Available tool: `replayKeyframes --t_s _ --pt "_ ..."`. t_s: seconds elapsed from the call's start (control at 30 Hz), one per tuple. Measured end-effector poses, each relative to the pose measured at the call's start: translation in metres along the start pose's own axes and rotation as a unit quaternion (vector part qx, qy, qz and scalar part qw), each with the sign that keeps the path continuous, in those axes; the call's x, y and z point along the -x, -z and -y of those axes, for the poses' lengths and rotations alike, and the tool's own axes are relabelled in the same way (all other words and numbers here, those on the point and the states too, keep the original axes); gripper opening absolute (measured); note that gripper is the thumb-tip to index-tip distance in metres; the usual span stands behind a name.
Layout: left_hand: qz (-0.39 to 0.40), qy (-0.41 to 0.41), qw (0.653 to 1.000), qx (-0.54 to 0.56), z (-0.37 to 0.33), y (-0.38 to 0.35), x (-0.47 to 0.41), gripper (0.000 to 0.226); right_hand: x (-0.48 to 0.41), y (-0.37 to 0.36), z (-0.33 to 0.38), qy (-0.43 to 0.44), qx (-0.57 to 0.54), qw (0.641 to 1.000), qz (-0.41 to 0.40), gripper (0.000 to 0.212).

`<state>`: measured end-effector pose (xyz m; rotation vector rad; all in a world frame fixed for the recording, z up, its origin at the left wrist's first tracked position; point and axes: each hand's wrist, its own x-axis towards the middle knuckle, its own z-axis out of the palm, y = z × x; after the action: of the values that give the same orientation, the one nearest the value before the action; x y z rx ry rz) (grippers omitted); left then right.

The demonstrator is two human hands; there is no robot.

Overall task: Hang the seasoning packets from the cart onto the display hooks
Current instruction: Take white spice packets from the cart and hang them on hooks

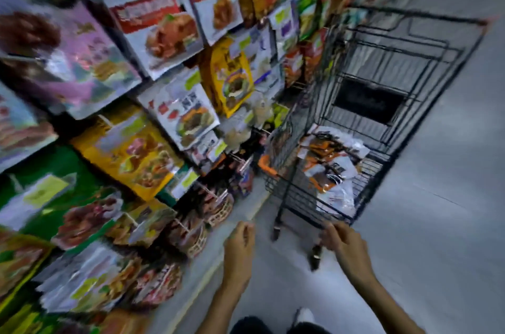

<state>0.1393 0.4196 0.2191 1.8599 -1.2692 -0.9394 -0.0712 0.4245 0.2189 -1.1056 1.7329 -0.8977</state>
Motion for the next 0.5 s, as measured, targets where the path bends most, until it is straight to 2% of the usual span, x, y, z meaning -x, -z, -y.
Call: replayKeyframes --t_s 0.3,0.37,0.5 --pt "0.110 -0.021 0.991 -0.071 -0.038 -0.068 -0.123 0.020 -0.095 0.047 -0.034 -0.102 -0.004 0.989 -0.109 0.024" --pt "0.123 -0.036 0.987 -0.099 -0.045 -0.078 -0.162 0.017 -0.123 0.046 -0.038 -0.115 -0.007 0.984 -0.134 0.024" --pt "0.114 -0.078 0.980 -0.140 -0.062 -0.099 -0.245 0.016 -0.186 0.036 -0.047 -0.169 -0.029 0.972 -0.162 0.012"
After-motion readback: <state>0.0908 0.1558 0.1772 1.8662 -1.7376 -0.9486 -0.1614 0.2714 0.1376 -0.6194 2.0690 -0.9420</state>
